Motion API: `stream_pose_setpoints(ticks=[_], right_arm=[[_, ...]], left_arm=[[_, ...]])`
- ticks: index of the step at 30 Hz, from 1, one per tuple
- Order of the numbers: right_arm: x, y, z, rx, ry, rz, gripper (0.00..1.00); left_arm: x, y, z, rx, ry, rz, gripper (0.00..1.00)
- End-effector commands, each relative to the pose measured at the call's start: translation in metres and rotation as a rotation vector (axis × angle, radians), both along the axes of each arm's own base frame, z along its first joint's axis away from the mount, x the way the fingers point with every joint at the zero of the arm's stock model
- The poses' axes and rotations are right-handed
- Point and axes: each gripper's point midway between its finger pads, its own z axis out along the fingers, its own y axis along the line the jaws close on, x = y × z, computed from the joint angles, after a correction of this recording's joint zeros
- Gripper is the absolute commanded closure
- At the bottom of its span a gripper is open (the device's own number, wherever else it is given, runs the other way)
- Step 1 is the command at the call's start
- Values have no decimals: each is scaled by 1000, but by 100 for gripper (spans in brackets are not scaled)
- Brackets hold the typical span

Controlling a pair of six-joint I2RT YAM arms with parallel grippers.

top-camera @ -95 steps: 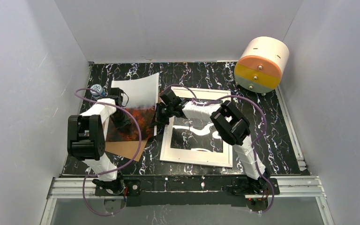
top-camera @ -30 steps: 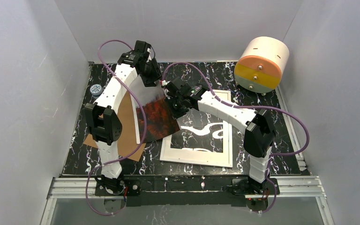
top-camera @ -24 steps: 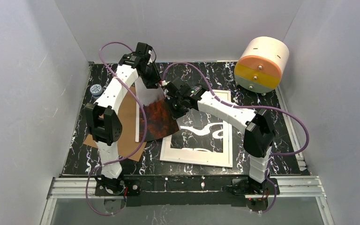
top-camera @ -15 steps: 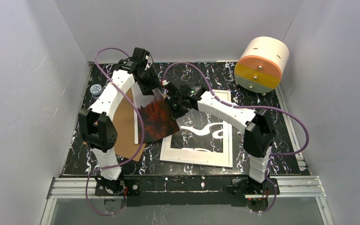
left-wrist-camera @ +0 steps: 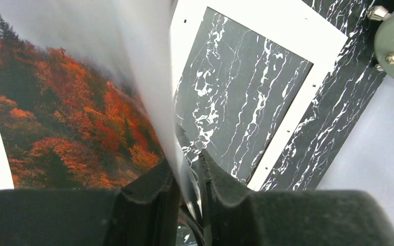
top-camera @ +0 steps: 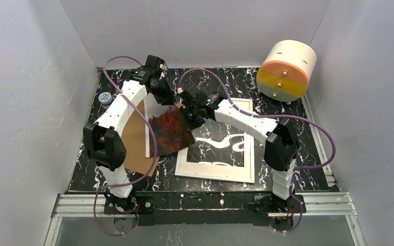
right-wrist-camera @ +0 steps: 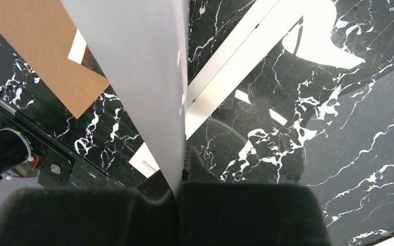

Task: Put the photo into the frame

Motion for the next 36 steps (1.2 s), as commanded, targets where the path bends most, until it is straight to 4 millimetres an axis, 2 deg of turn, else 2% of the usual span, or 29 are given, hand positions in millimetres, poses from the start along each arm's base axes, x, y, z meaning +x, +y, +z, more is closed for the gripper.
stream_pose_setpoints(ticks=[1,6,7,10,14,15,17,20,21,23,28,32,36], right_arm=[[4,8,13,33,-14,-10,99],[6,4,14,25,-24,-25,99],[6,3,15,25,-29,-30,96],[6,1,20,43,-50,-27,77],[5,3,42,119,-107,14,35],[4,3,49,143,-126,28,27],[-1,2,67,209,-172,67,16],[-8,-6,98,325,-237,103,7],[-8,-14,113,374,-264,94,6],[-1,-31,125,435,-264,37,6],[49,-103,143,573,-215,-290,8],[79,-162,130,555,-153,-554,11],[93,-225,87,420,-27,-855,12]], left_arm=[[-15,0,22,-24,-41,-13,86],[-14,0,24,-19,-48,-17,95],[-14,1,24,-15,-50,-15,98],[-13,1,27,-12,-58,-28,100],[-11,-1,32,-15,-79,-58,100],[-10,-1,34,-11,-91,-71,100],[-7,-3,39,-7,-113,-107,100],[-2,-6,49,-5,-158,-171,100],[0,-7,54,-4,-177,-194,100],[3,-12,65,-14,-212,-241,100],[6,-18,98,-30,-316,-315,100],[3,-32,133,-119,-411,-383,100],[-14,-57,174,-295,-496,-483,100]])
